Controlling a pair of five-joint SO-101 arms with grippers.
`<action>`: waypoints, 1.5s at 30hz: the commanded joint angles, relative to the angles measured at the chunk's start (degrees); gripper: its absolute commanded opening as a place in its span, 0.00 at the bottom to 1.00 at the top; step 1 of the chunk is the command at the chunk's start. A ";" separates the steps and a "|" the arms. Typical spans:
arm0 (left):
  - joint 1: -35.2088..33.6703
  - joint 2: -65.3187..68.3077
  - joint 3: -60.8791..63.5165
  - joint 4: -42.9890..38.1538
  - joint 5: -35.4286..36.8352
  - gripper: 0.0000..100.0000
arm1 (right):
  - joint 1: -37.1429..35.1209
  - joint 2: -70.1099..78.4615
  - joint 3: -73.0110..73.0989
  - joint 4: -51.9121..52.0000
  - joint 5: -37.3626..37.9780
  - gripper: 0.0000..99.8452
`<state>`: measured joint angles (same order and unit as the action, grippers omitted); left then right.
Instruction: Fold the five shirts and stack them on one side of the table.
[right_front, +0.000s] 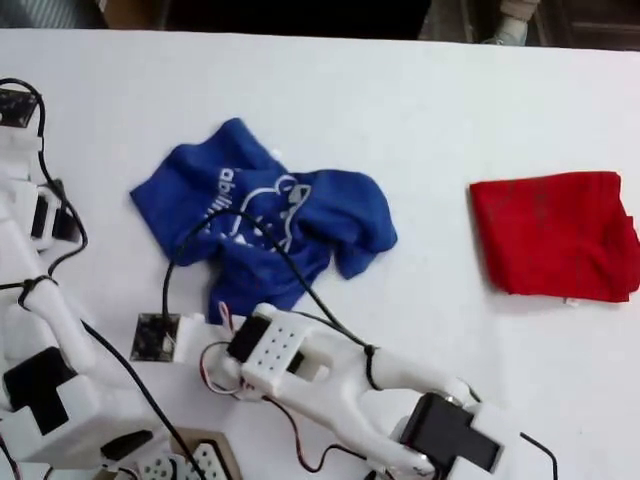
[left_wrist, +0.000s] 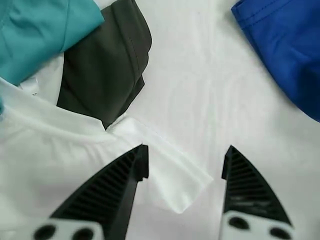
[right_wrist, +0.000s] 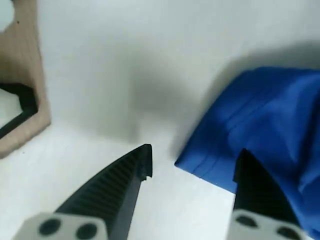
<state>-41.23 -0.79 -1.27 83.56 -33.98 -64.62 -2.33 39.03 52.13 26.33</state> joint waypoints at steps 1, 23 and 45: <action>-0.53 -0.62 -0.66 -0.70 -0.62 0.25 | 3.12 2.59 -2.29 -2.68 0.18 0.27; -0.44 -0.53 -0.31 -0.53 -0.62 0.25 | 12.88 11.91 -15.82 10.33 2.64 0.02; 19.08 -0.26 16.66 -11.52 -0.18 0.26 | 64.48 -18.95 -14.86 8.75 15.30 0.02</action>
<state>-24.88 -0.79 13.85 75.82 -33.98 -2.64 -18.51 24.18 63.03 41.54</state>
